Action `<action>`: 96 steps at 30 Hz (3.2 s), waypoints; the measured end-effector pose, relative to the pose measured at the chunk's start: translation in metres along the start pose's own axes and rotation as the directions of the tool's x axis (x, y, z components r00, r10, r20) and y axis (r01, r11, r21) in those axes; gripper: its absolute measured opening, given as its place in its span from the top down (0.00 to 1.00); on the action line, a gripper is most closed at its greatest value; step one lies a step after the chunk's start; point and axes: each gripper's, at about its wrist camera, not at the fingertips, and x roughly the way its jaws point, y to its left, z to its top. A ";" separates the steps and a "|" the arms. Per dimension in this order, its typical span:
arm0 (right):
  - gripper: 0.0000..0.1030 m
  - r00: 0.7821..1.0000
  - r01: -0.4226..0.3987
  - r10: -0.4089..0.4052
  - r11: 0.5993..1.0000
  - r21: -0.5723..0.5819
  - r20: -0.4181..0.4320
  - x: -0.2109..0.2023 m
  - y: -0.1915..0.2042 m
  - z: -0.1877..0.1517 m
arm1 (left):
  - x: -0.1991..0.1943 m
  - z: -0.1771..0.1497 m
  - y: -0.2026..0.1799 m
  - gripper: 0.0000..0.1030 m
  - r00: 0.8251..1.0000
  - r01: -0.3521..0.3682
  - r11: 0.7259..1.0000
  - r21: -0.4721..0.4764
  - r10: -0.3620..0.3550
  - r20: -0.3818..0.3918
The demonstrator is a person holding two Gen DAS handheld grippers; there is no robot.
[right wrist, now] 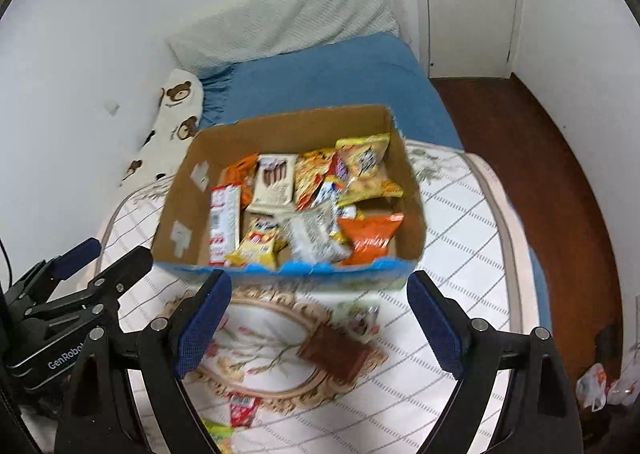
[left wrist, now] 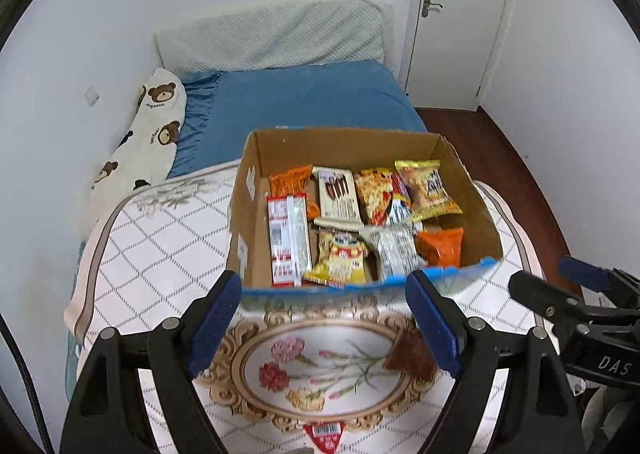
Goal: Organize snacks
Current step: 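Withdraw both tools from the box toward the remaining snacks, then grasp the green PaoPaoTang candy bag with left tool while right tool grasps brown jerky pack, then carry both packs into the box and open both tools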
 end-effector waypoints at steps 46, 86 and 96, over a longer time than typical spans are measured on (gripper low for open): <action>0.15 0.851 -0.098 0.011 0.986 -0.138 -0.525 0.211 0.012 -0.125 | 0.165 -0.184 0.061 0.50 0.843 -0.042 0.988 -0.147 -0.044 -0.536; 0.43 0.869 0.101 -0.169 0.981 -0.166 -0.465 0.229 0.022 -0.147 | 0.201 -0.202 0.042 0.54 0.856 -0.063 0.995 -0.078 0.014 -0.516; 0.44 0.924 -0.049 0.033 0.998 -0.031 -0.381 0.148 -0.005 -0.094 | 0.123 -0.145 0.020 0.54 0.918 0.061 0.995 -0.080 -0.087 -0.386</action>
